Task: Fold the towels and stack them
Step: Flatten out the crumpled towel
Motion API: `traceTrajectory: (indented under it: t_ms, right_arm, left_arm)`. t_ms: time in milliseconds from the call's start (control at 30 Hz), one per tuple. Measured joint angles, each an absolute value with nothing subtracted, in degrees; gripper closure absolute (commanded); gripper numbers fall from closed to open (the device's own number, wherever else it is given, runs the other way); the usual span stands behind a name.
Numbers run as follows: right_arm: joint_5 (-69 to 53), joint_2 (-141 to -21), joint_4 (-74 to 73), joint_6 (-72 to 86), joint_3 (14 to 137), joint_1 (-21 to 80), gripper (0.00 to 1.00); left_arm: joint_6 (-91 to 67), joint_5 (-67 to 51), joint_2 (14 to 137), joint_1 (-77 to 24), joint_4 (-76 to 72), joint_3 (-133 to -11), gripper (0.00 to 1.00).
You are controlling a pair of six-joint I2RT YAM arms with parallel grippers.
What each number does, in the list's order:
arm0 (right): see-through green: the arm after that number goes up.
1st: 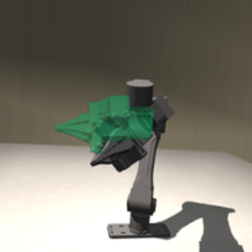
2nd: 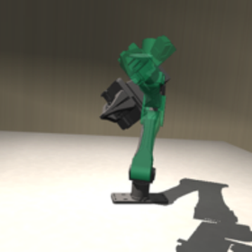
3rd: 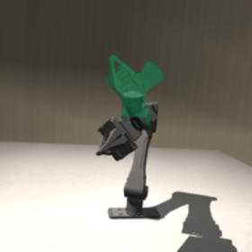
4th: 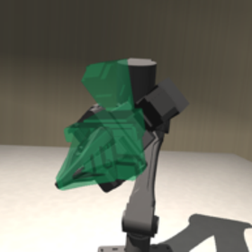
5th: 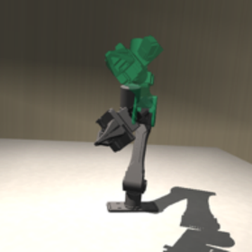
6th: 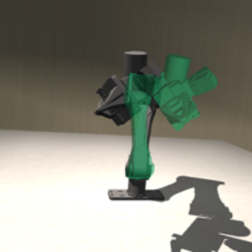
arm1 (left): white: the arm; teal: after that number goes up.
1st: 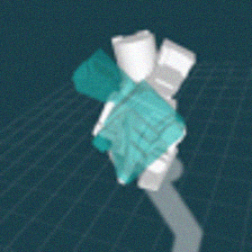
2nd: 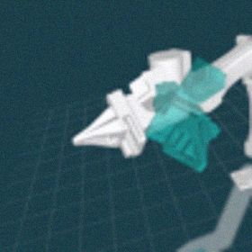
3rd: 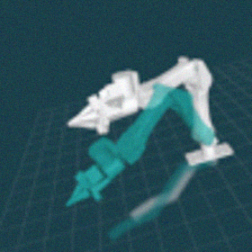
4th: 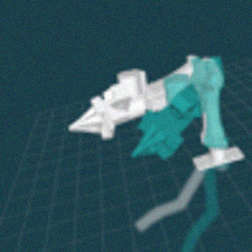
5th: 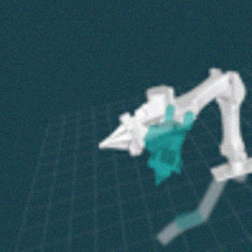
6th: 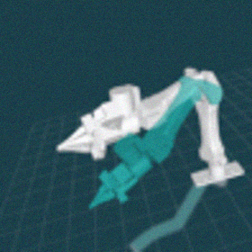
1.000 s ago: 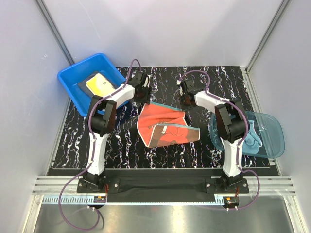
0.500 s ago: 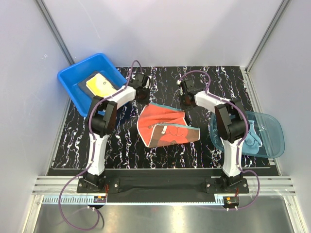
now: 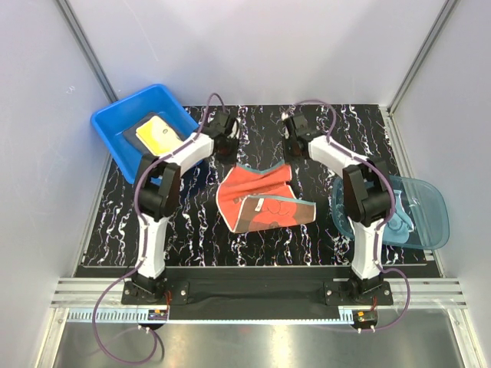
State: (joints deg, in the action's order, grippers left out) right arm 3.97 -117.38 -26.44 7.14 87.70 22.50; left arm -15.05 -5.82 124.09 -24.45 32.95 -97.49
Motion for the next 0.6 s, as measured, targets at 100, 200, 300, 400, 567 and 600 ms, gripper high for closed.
traceTrajectory:
  t_ms: [100,200,300,400,567,600]
  right_arm:
    - [5.8,-115.0,-27.6,7.1,92.0,22.4,1.0]
    - [7.5,-109.7,-29.0,7.1,95.5,22.4,1.0]
    - [8.0,-101.3,-29.8,7.2,96.5,22.4,1.0]
    - [7.6,-89.8,-29.9,7.8,95.7,22.3,1.0]
    - [3.4,-67.5,-25.1,10.3,84.8,22.3,1.0]
    - [1.7,-63.0,-23.7,10.5,81.7,22.4,1.0]
  left_arm:
    - [-15.0,-5.8,118.8,-24.0,34.1,-98.2,1.0]
    - [-15.0,-5.9,111.2,-23.7,33.7,-98.8,1.0]
    - [-15.1,-6.8,100.7,-23.4,32.2,-98.5,1.0]
    - [-15.8,-9.3,89.6,-23.6,29.3,-96.3,1.0]
    - [-17.3,-13.5,72.5,-26.1,25.0,-89.0,1.0]
    - [-17.8,-14.4,69.7,-27.0,24.6,-87.7,1.0]
